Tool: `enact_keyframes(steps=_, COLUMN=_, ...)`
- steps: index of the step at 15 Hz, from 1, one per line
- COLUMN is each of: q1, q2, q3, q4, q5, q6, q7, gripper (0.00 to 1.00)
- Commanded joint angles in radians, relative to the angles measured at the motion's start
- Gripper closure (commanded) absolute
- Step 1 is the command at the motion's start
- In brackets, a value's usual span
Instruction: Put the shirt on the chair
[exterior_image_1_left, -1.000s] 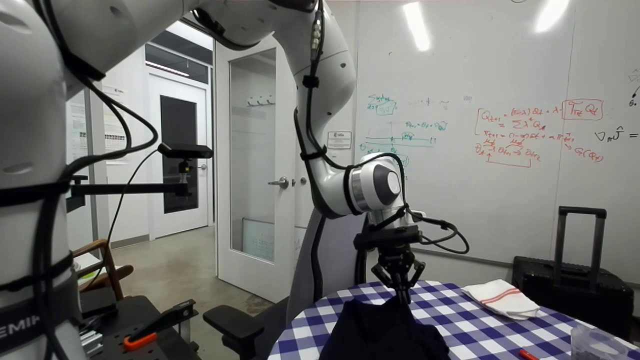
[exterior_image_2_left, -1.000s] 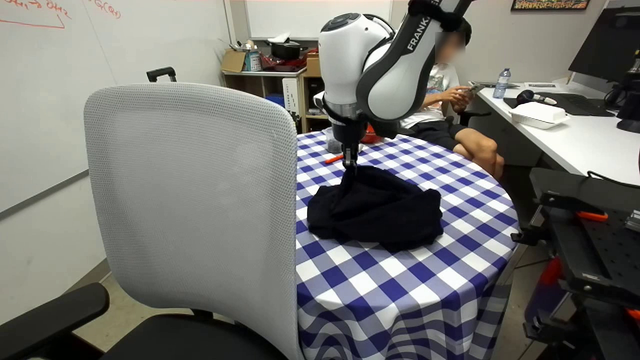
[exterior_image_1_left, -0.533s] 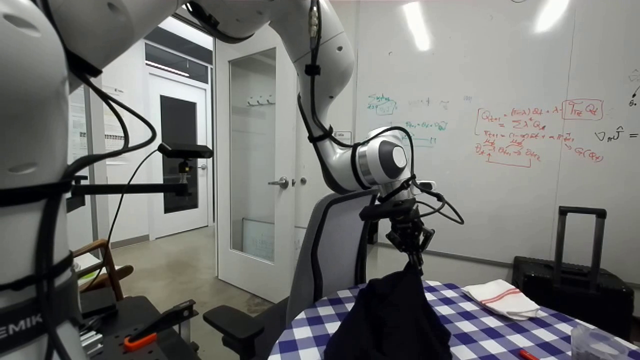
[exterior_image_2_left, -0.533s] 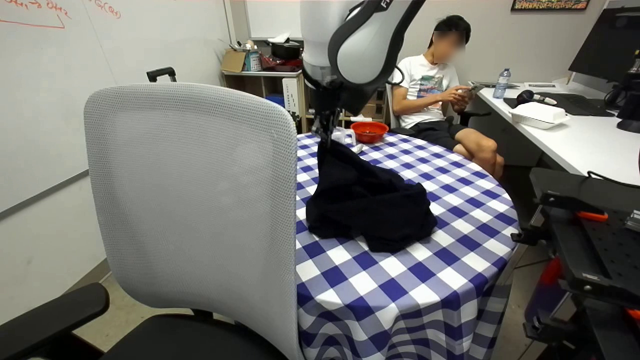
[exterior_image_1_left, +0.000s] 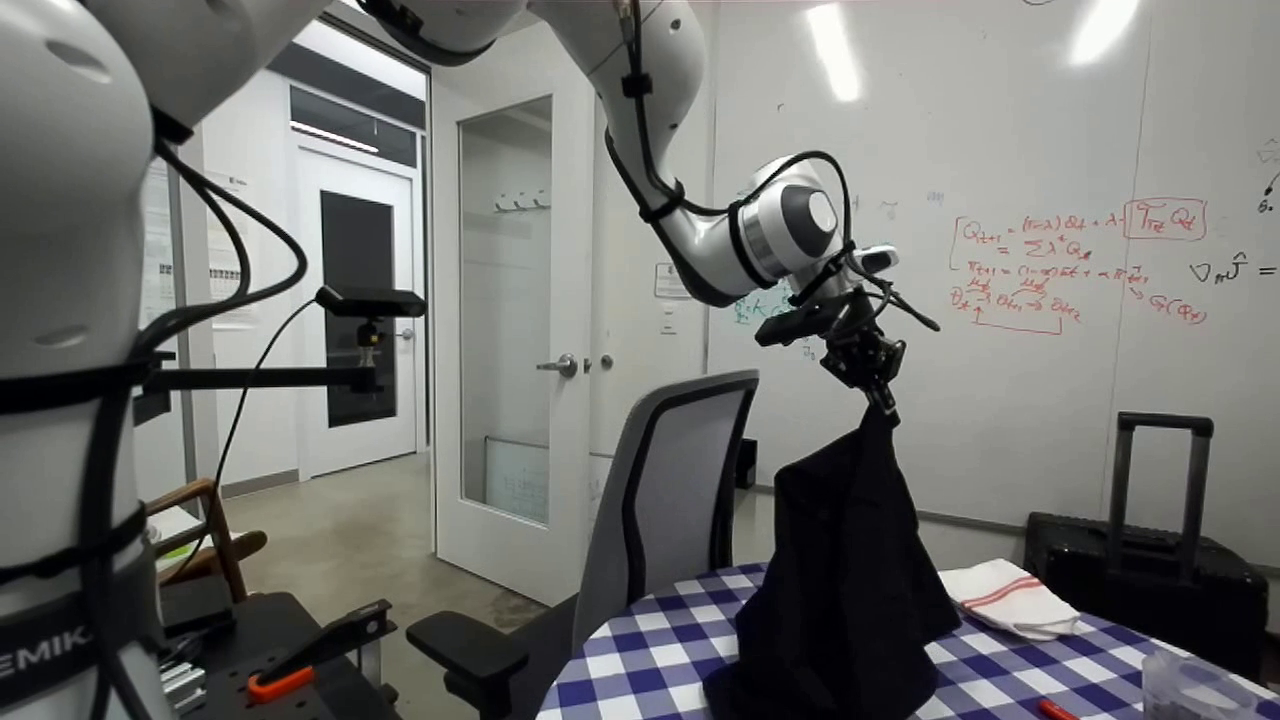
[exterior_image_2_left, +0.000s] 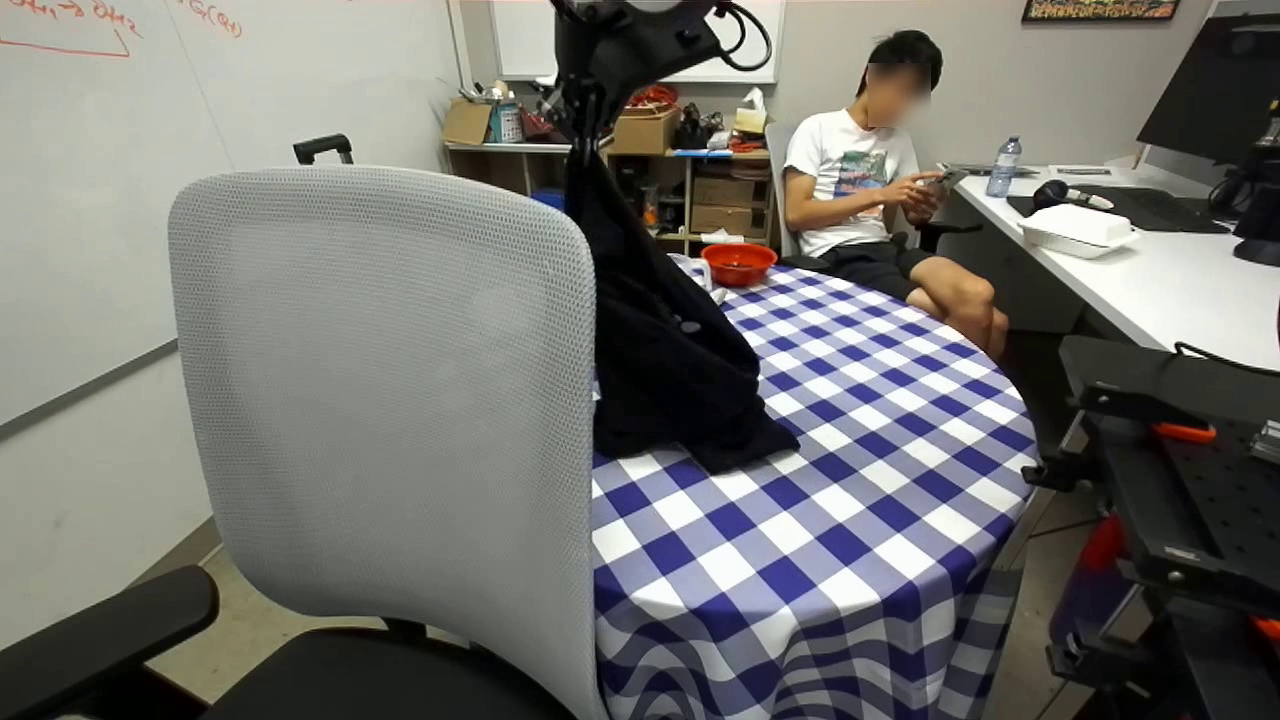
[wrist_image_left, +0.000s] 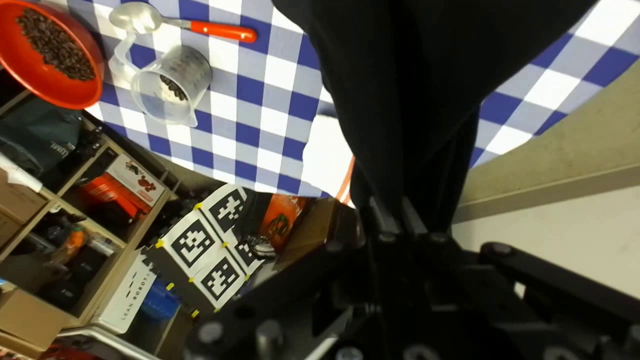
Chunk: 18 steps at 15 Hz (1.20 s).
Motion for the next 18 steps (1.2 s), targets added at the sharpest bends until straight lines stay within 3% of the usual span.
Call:
enact_keyframes(steps=1, q1=0.033, q2=-0.003, q3=-0.041, q4=0.105, q5=0.004, q6=-0.074, q7=0.098, gripper=0.94)
enact_keyframes(steps=8, q1=0.080, q2=-0.044, q3=-0.061, q4=0.323, q5=-0.056, q6=-0.186, q7=0.223, gripper=0.94)
enact_keyframes(steps=11, q1=0.106, q2=-0.044, q3=-0.046, q4=0.464, q5=-0.112, q6=-0.300, q7=0.254, gripper=0.95)
enact_keyframes(steps=18, q1=0.223, q2=0.014, q3=0.002, q4=0.696, q5=-0.132, q6=-0.497, q7=0.197, gripper=0.98)
